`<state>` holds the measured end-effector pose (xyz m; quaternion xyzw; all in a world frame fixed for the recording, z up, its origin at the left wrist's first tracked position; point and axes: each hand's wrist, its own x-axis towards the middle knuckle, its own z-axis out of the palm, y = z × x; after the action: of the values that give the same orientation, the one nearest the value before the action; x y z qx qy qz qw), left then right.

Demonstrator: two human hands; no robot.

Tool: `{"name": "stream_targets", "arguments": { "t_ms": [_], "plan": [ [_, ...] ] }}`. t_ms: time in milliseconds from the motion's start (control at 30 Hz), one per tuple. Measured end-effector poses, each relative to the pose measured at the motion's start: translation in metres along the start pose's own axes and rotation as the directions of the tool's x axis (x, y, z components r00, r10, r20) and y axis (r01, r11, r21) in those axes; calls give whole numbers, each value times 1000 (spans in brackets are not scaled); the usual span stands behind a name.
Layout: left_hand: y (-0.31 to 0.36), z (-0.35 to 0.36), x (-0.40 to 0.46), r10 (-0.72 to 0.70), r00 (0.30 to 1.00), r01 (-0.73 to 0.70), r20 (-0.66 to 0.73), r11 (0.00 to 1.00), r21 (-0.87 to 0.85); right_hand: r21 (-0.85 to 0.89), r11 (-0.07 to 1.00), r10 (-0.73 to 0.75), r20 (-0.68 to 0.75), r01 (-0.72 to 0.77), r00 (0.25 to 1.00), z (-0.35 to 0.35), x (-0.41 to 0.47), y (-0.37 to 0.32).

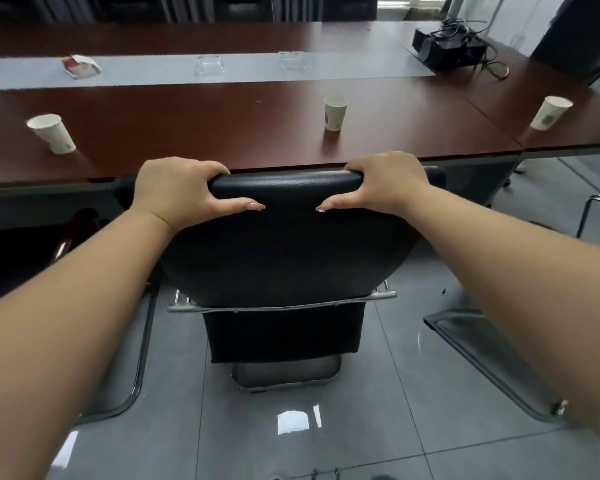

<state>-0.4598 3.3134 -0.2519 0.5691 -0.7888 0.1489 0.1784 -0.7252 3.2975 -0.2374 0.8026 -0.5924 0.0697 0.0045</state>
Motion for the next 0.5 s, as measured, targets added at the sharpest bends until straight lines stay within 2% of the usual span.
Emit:
{"name": "stream_targets", "arguments": {
  "t_ms": [100,333,500],
  "plan": [
    [7,-2,-12,-51,999,51,-13,999,2,-17,999,-34,-19,34,999,2,-9,-1],
    [27,-20,-28,-209,975,215,76,974,-72,-14,998,-57,0,57,998,1,-17,0],
    [24,-20,-32,-214,976,215,32,975,-51,7,997,-77,32,77,996,0,-12,-1]
  ]
}}
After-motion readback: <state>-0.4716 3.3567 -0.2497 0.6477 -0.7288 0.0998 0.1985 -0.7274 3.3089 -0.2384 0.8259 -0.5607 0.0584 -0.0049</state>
